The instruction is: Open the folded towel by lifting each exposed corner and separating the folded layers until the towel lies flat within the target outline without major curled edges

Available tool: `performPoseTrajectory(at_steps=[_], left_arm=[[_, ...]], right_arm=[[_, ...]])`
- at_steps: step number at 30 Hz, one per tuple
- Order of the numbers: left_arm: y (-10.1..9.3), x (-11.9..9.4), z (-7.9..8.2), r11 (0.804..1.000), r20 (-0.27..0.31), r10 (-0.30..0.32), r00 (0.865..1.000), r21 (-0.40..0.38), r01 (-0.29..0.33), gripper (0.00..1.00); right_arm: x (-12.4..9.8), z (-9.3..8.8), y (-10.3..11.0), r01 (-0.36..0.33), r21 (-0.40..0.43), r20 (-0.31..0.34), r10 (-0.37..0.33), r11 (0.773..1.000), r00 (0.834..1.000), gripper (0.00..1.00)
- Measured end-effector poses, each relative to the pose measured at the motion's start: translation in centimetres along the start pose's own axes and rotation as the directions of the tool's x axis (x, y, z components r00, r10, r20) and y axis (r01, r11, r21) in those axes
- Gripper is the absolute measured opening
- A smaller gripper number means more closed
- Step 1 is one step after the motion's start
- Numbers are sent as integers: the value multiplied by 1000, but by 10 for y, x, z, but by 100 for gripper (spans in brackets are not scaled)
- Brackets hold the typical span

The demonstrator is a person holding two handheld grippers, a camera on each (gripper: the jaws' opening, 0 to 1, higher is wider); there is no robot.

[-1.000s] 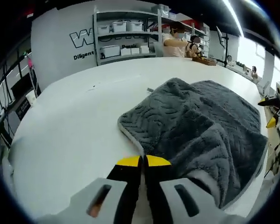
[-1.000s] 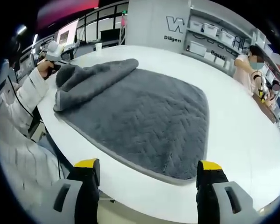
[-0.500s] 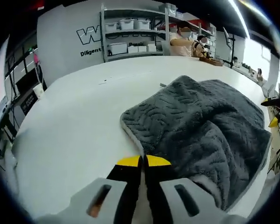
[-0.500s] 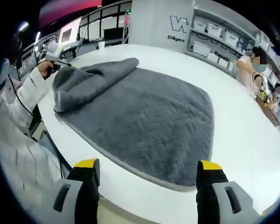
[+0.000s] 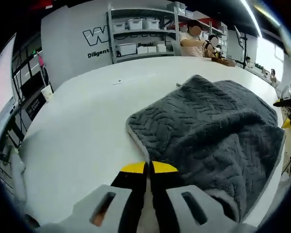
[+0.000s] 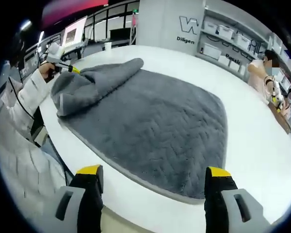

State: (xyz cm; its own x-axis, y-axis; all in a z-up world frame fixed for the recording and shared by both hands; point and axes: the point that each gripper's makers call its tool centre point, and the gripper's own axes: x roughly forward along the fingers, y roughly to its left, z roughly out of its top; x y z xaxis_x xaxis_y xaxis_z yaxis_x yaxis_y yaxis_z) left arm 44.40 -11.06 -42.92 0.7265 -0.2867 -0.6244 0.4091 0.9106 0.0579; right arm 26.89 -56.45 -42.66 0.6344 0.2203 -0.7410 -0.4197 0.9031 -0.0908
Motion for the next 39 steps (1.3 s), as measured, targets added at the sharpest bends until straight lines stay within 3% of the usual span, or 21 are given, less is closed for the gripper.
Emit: performPoseTrajectory(at_steps=[8, 12, 15, 18, 20, 21, 26, 27, 29, 34, 39], left_arm=[[14, -5, -6, 999, -14, 39, 999, 8, -39, 3], [16, -7, -7, 999, -11, 49, 999, 4, -49, 11], [23, -14, -6, 997, -1, 78, 997, -1, -78, 20], [27, -25, 2, 996, 53, 83, 995, -35, -82, 21], [23, -32, 11, 997, 103, 55, 993, -67, -48, 23], [17, -39, 18, 996, 148, 17, 989, -92, -3, 24], [-7, -51, 26, 992, 186, -91, 978, -66, 105, 32], [-25, -56, 26, 983, 198, -162, 967, -56, 176, 33], [-37, -59, 23, 975, 196, -206, 959, -39, 217, 36], [-50, -62, 13, 974, 170, -226, 959, 7, 228, 40], [-67, -58, 10, 953, 175, -299, 938, 9, 302, 42]], right_arm=[[1, 8, 5, -5, -12, 8, 5, 1000, 1000, 86], [2, 10, 8, -9, -22, 5, 9, 1000, 1000, 86], [1, 11, 9, -9, -27, 9, 9, 1000, 1000, 86], [1, 12, 9, -9, -30, 10, 9, 1000, 1000, 86], [1, 13, 9, -9, -33, 10, 10, 999, 1000, 86], [2, 14, 11, -12, -36, 10, 12, 999, 1000, 86], [3, 16, 14, -20, -44, 14, 20, 999, 1000, 86], [4, 17, 15, -24, -46, 17, 24, 999, 1000, 86], [5, 17, 16, -26, -46, 17, 27, 999, 999, 85], [7, 16, 17, -33, -52, 10, 33, 998, 999, 85], [8, 16, 19, -39, -60, 8, 40, 997, 999, 85]])
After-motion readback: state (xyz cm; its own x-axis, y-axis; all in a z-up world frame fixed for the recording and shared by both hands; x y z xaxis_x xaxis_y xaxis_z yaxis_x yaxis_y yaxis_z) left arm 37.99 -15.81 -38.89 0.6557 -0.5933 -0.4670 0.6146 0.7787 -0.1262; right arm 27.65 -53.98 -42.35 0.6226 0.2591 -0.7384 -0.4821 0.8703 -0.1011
